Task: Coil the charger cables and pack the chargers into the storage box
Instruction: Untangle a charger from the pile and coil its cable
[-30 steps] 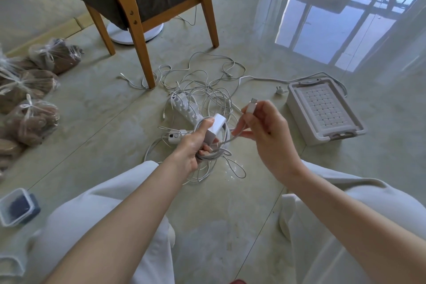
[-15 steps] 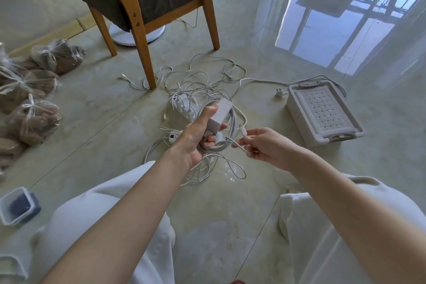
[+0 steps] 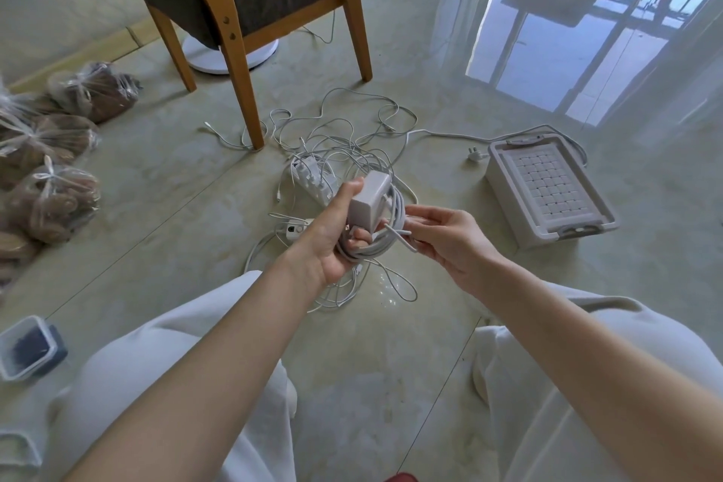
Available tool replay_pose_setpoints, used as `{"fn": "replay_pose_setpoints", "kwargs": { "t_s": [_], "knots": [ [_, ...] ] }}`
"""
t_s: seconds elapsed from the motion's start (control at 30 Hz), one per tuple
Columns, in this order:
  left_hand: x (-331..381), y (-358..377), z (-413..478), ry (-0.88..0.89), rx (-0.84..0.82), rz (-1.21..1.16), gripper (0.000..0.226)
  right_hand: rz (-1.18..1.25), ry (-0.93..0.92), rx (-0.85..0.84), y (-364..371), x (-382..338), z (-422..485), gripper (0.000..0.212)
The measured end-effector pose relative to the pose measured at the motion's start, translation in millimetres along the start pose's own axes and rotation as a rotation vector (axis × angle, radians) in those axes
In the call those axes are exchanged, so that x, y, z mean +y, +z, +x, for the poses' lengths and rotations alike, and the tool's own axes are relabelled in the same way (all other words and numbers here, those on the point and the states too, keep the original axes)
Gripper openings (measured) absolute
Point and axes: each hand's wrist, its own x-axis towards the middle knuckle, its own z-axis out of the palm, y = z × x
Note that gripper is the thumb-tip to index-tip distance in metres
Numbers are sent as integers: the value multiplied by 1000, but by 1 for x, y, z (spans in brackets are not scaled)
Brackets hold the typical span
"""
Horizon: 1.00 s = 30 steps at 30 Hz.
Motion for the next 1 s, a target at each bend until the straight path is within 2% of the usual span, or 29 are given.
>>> {"fn": "replay_pose_setpoints", "kwargs": {
  "t_s": [0.1,0.3,0.4,0.47,0.53,0.63,0.77,0.9,1.0],
  "knots": [
    [-4,-2,4,-41,59,-11,37,7,-12,26,3,4,0,27],
    [0,-7,6,-25,97,-5,39,138,-41,-123,7,0,-3,33],
    [-1,-8,5,15,143,48,40,143,-47,-142,7,-1,-5,41],
    [-3,-7,4,75,196,104,43,136,-68,-128,9,1,-5,37],
    [-6,-5,4,186,259,165,41,129,-85,-148,14,6,-5,21],
    [-16,-1,4,344,297,293,37,-170,-170,-99,16,11,-4,4],
    [-29,0,9,439,282,437,55,-338,-234,35,11,18,2,22],
    [-27,-2,15,468,260,493,75,-501,-310,143,10,20,9,17],
    [-25,-4,19,463,268,466,70,-772,-562,187,11,21,8,6]
  ]
}}
